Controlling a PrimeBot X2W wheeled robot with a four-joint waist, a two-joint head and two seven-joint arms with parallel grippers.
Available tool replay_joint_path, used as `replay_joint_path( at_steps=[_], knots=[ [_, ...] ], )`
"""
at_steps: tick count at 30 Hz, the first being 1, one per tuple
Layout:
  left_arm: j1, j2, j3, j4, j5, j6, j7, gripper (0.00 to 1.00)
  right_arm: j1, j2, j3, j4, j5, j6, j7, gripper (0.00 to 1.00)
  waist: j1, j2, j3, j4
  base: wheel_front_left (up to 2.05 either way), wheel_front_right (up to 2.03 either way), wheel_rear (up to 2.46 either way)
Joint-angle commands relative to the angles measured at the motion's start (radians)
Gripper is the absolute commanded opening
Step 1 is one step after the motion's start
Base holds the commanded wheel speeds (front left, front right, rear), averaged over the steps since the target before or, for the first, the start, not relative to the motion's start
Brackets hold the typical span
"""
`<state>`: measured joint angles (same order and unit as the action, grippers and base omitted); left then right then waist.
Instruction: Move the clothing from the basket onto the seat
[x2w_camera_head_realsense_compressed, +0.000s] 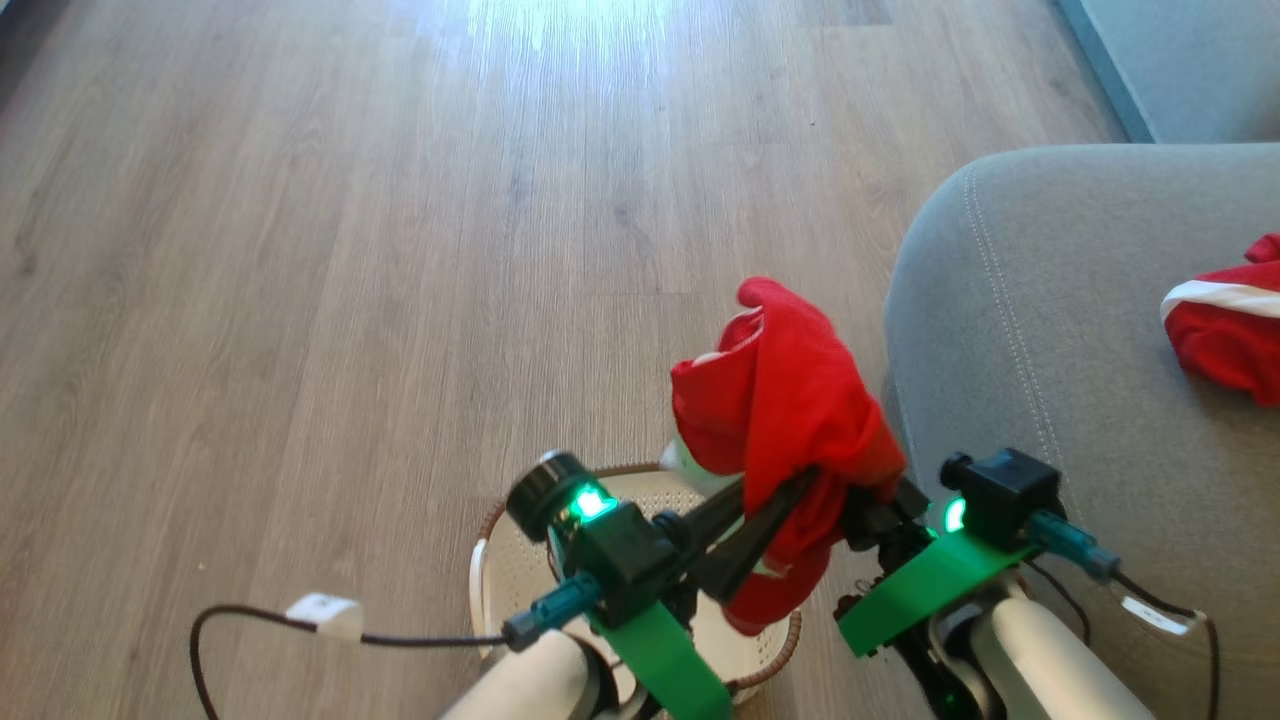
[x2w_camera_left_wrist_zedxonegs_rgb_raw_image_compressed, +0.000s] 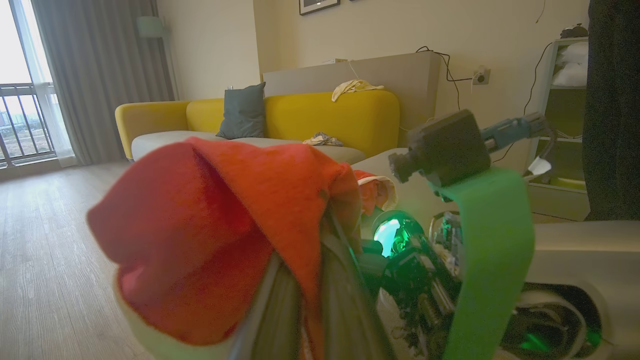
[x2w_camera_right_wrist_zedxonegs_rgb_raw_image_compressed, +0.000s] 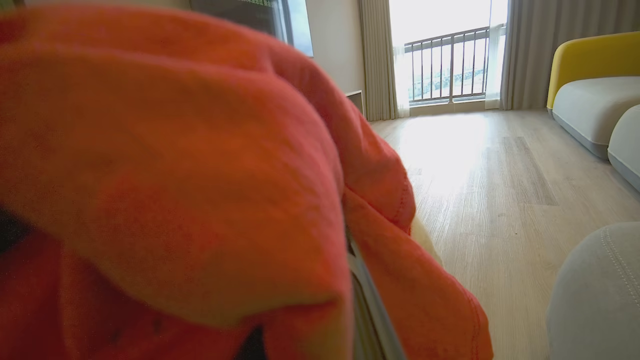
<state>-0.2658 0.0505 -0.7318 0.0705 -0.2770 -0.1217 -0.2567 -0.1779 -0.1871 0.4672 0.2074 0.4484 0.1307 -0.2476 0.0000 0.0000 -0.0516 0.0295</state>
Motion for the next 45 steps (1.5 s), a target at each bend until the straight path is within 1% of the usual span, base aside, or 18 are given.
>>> replay_joint_path(
  at_steps=[1,7,13,14,15,16,17,22,28,31,38,45],
  knots=[
    [-0.014,0.0,0.033,-0.023,0.006,-0.006,-0.005,0.0,-0.008,0.017,-0.011,-0.048,0.0,0.0,-0.014,0.0,0.0,0.0,-0.004,-0.001,0.0,0.0,0.0],
    [0.005,0.0,0.022,0.024,0.015,-0.007,-0.005,0.0,0.022,0.037,-0.063,-0.078,0.054,0.0,-0.014,0.0,0.0,0.0,-0.007,-0.007,0.0,0.0,0.0],
    [0.007,0.0,0.011,0.075,0.024,-0.008,-0.005,0.0,0.023,0.035,-0.076,-0.089,0.075,0.0,-0.014,0.0,0.0,0.0,-0.004,-0.011,0.0,0.0,0.0],
    [0.007,0.0,0.009,0.085,0.028,-0.008,-0.005,0.18,0.024,0.035,-0.077,-0.091,0.077,0.0,-0.014,0.0,0.0,0.0,-0.004,-0.011,0.0,0.0,0.0],
    [0.006,0.0,0.007,0.095,0.033,-0.008,-0.005,0.42,0.024,0.033,-0.077,-0.092,0.077,0.0,-0.014,0.0,0.0,0.0,-0.003,-0.011,0.0,0.0,0.0],
    [0.005,0.0,0.006,0.101,0.037,-0.008,-0.005,0.78,0.024,0.031,-0.076,-0.093,0.076,0.0,-0.014,0.0,0.0,0.0,-0.002,-0.011,0.0,0.0,0.0],
    [0.006,0.0,0.008,0.106,0.038,-0.008,-0.005,1.0,0.024,0.028,-0.074,-0.094,0.074,0.0,-0.014,0.0,0.0,0.0,-0.001,-0.011,0.0,0.0,0.0],
    [0.009,0.0,0.016,0.148,0.05,-0.008,-0.005,1.0,0.022,0.013,-0.073,-0.091,0.062,0.0,-0.014,0.0,0.0,0.0,0.002,-0.011,0.0,0.0,0.0],
    [0.023,0.0,0.037,0.17,0.086,-0.007,-0.005,1.0,0.034,0.002,-0.115,-0.088,0.055,0.0,-0.014,0.0,0.0,0.0,-0.001,-0.01,0.0,0.0,0.0],
    [0.038,0.0,0.057,0.182,0.109,-0.007,-0.005,1.0,0.047,-0.002,-0.152,-0.089,0.05,0.0,-0.014,0.0,0.0,0.0,-0.005,-0.009,0.0,0.0,0.0],
    [0.089,0.003,0.114,0.176,0.126,-0.007,-0.005,1.0,0.108,-0.002,-0.265,-0.104,0.024,0.0,-0.014,0.0,0.0,0.0,-0.019,-0.012,0.0,0.0,0.0],
    [0.148,0.002,0.173,0.176,0.105,-0.008,-0.005,1.0,0.189,0.005,-0.376,-0.123,0.012,0.0,-0.014,0.0,0.0,0.0,-0.038,-0.02,0.0,0.0,0.0]
  ],
)
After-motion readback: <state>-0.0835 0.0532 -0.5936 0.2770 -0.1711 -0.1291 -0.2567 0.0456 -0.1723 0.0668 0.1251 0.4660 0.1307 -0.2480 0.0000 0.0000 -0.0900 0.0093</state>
